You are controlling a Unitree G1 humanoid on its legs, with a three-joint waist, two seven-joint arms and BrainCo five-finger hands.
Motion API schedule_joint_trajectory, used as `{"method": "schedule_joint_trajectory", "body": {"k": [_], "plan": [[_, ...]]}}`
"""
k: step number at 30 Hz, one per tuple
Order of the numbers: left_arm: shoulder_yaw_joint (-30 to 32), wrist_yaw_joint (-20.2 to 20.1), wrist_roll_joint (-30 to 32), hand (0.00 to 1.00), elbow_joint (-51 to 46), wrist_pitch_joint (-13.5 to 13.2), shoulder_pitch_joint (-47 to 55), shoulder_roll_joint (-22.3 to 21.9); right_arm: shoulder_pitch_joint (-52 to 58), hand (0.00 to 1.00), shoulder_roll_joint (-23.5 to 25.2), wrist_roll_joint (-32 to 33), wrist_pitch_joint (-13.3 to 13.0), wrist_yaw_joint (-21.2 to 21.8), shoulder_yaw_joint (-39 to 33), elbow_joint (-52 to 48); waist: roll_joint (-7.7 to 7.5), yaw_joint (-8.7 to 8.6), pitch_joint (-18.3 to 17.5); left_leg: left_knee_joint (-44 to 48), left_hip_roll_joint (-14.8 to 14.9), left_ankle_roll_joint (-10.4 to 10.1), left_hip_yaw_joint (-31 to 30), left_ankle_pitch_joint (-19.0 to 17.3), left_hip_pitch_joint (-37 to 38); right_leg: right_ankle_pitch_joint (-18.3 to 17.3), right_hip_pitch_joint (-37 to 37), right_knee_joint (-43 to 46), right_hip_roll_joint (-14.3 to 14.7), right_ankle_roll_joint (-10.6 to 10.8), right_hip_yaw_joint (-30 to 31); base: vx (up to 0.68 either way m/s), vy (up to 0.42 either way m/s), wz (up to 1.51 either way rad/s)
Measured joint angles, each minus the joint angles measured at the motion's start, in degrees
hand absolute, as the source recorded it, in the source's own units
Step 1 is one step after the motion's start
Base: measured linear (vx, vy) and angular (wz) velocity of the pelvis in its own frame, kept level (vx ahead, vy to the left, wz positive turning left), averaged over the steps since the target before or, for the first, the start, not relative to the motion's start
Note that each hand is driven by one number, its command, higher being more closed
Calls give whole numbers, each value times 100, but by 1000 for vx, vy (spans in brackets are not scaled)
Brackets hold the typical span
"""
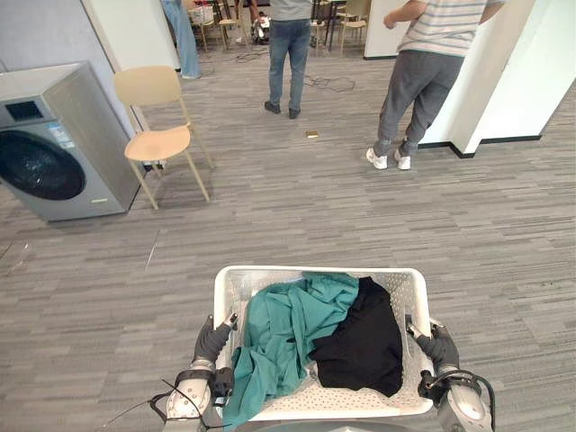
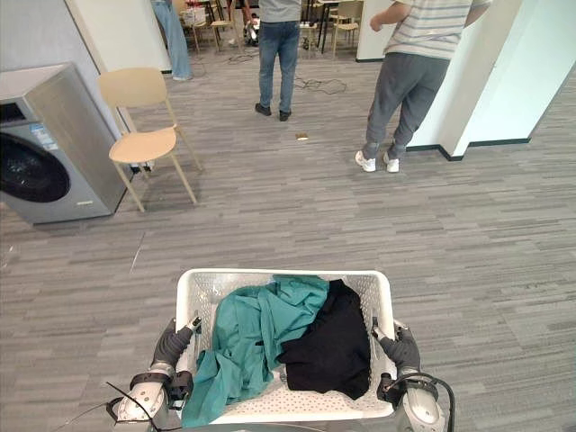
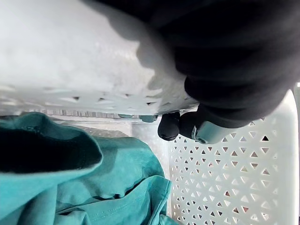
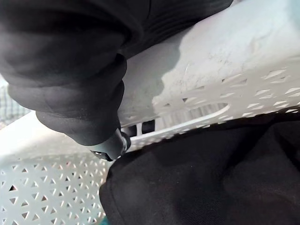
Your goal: Pick up the laundry basket with both hands and put the clothes into the washing machine.
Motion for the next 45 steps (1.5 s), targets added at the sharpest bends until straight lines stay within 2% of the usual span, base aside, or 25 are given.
{"method": "schedule_joint_trajectory", "body": {"k": [1,2,3,4,5,7,8,9,18,20,26,29,31,32,34,36,37,38,39,40,41,42,43,44,45], "plan": [[-3,-1,0,100,9,-1,23,-20,30,100,-9,1,-20,2,1,32,-21,82,-5,-1358,6,41,234,-133,19,-9,156,-90,-60,16,95,282,88,-56],[1,-1,0,100,8,-7,46,-20,49,100,-10,0,-32,2,18,25,-27,107,-8,-2010,-15,39,304,-82,96,-69,210,-66,-82,119,119,354,147,-62],[10,-1,0,100,8,-22,77,-19,103,100,-21,0,-48,4,42,-21,-1,102,-25,-2972,-62,51,404,194,217,-204,272,30,-88,334,173,376,190,-32],[59,1,0,100,64,-21,80,10,116,100,61,0,-41,-8,53,78,-90,63,-101,-3221,-188,43,408,56,380,-374,259,197,-223,505,250,470,210,-15],[56,-4,1,100,76,-18,98,95,183,100,116,-1,-36,-2,39,93,-258,6,-134,-3425,-323,63,502,60,521,-373,224,326,-344,528,298,382,166,-4],[55,-6,0,100,77,-19,145,205,249,100,199,-1,-8,12,69,103,-474,25,-141,-3685,-456,109,666,32,745,-356,227,435,-452,555,400,282,99,-11],[55,-6,0,100,77,-19,155,220,276,100,221,-1,-3,13,66,106,-509,24,-160,-3765,-482,127,692,22,812,-323,222,477,-492,612,396,158,52,-9],[91,-119,2,100,176,-107,278,156,336,100,256,14,-17,228,3,300,-371,81,-239,-5581,-972,152,775,782,1314,421,51,-683,-884,797,363,44,12,0],[56,-117,1,100,243,-113,250,172,334,100,216,218,-29,255,-24,488,-412,71,-283,-5737,-989,111,789,838,1323,415,20,-792,-887,801,371,3,-1,0],[-67,-106,-83,100,694,-203,42,269,272,100,73,417,-24,259,22,771,-448,77,-361,-5848,-1026,80,782,959,1285,374,-61,-921,-898,830,367,34,-34,2],[-491,18,-453,100,1760,-233,-691,453,-483,100,-327,992,18,340,43,2065,-502,17,-468,-6378,-1102,65,582,1407,1159,359,-287,-1152,-809,827,243,21,-44,11],[-563,105,-557,100,1783,-233,-697,561,-769,100,-335,1000,18,360,60,2432,-528,-53,-482,-6357,-1124,74,499,1419,1108,364,-287,-1204,-781,827,231,69,-21,7],[-562,190,-649,100,1782,-233,-699,631,-983,100,-353,1000,13,353,164,2616,-522,-26,-487,-6323,-1138,98,449,1372,1102,380,-342,-1181,-797,848,362,103,5,-30],[-557,260,-684,100,1777,-235,-709,666,-1129,100,-369,1000,25,352,229,2723,-504,57,-496,-6245,-1140,108,436,1266,1075,398,-361,-1159,-810,873,455,92,30,-34],[-542,286,-685,100,1765,-235,-741,662,-1269,100,-380,1000,27,343,236,2786,-487,85,-499,-5994,-1179,156,402,1072,990,403,-372,-1068,-890,885,469,75,79,-9],[-484,287,-685,100,1641,-235,-704,597,-1320,100,-402,999,11,346,237,2786,-471,87,-501,-5637,-1259,243,239,788,863,265,-481,-682,-1019,1081,358,48,119,27],[-459,287,-685,100,1618,-235,-732,515,-1388,100,-461,999,-4,355,236,2763,-409,58,-480,-5441,-1364,340,0,577,772,125,-662,-96,-1134,1269,227,26,142,65],[-456,288,-685,100,1613,-234,-743,431,-1405,100,-531,1000,-14,353,237,2728,-326,49,-447,-5331,-1478,415,-309,480,761,76,-950,813,-1282,1272,62,3,152,82],[-457,289,-685,100,1602,-234,-745,422,-1398,100,-550,1000,-18,352,237,2696,-316,31,-422,-5287,-1595,457,-493,456,780,83,-1137,1414,-1381,1255,-43,24,179,116],[-435,289,-685,100,1586,-233,-739,452,-1376,100,-525,1000,-27,347,254,2666,-375,-52,-370,-5207,-1823,559,-806,394,903,260,-1397,2432,-1645,962,-154,50,138,131],[-401,289,-684,100,1585,-224,-734,470,-1372,100,-491,1000,-28,335,300,2665,-407,-93,-311,-5124,-1950,659,-1052,331,1058,510,-1523,3020,-1725,657,-69,164,152,145],[-364,294,-684,100,1578,-220,-708,522,-1372,100,-507,1000,-28,321,364,2662,-353,-82,-245,-5038,-2007,768,-1227,266,1169,557,-1648,3513,-1690,664,84,223,106,118],[-244,317,-684,100,1481,-216,-637,580,-1369,100,-437,1000,10,316,456,2584,-416,-40,-235,-4893,-2032,964,-1446,170,1234,177,-1866,3928,-1522,654,111,266,94,111],[-123,345,-684,100,1372,-216,-623,609,-1395,100,-363,1000,21,266,525,2397,-404,-22,-191,-4827,-2036,1004,-1660,90,1280,-140,-2122,4020,-1313,646,19,259,53,107],[-96,362,-684,100,1253,-217,-624,654,-1420,100,-338,1000,21,238,543,2264,-414,-35,-137,-4815,-2041,1039,-1832,38,1348,-284,-2292,3858,-1207,652,-96,225,21,96]]}}
